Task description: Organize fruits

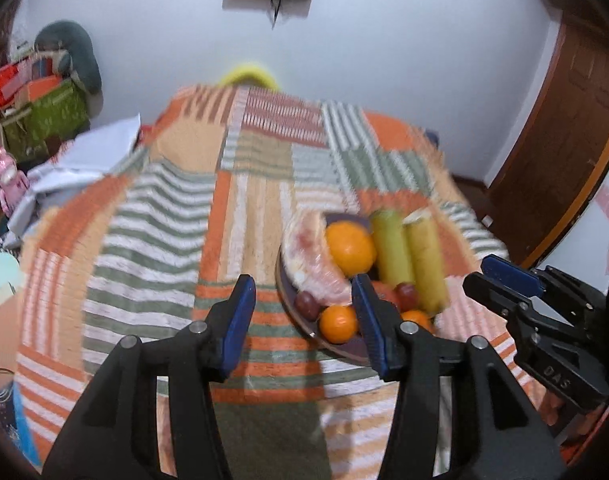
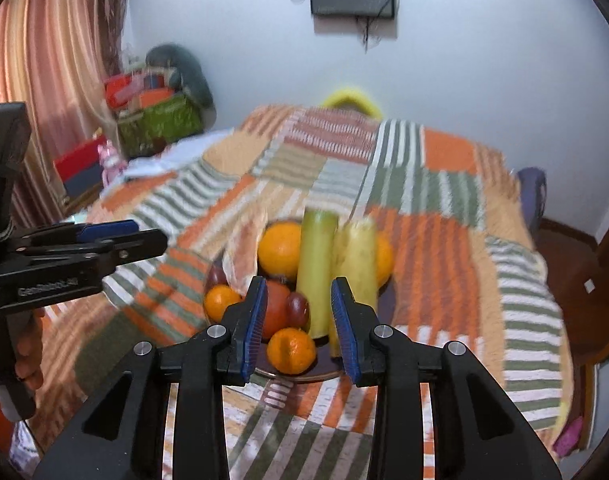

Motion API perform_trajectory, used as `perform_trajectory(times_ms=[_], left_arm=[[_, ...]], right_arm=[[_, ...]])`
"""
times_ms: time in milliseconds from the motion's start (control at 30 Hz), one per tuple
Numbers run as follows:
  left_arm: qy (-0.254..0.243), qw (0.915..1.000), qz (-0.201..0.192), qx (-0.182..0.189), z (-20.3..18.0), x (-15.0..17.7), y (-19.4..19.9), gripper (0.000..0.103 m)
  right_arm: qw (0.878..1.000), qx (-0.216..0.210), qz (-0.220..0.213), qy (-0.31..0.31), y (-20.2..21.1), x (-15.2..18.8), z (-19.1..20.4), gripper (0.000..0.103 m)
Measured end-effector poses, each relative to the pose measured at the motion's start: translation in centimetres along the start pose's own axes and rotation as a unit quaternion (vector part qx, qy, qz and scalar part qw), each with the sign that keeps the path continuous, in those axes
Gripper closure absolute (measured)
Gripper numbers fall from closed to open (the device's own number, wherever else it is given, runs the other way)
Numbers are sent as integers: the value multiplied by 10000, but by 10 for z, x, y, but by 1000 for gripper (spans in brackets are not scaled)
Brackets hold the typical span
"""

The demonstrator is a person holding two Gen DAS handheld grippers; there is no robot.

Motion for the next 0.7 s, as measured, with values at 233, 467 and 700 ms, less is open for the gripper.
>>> perform_trajectory(times_ms=[233,467,700], left_arm=[[-454,9945,-940,-83,-50,-22,96,53],[-947,9797,-1766,-21,-106,-24,188,53],[-1142,9675,-2254,7,-138,-5,247,43]], right_arm=[[9958,90,-870,-268,90,-31,-9,73],[9850,46,-1667,-443,177,-44,-7,73],[9737,10,-2192,-621,235,-37,-5,61]])
Point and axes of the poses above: each gripper's, at about its wrist camera, not at the fingertips, and y roughly against the way its jaws point, z to its left, x to its underside, the point moved 6 cm from there along -y, roughly the way its jaws point, and after that the axes turned 11 degrees about x, right-handed, at the moved point
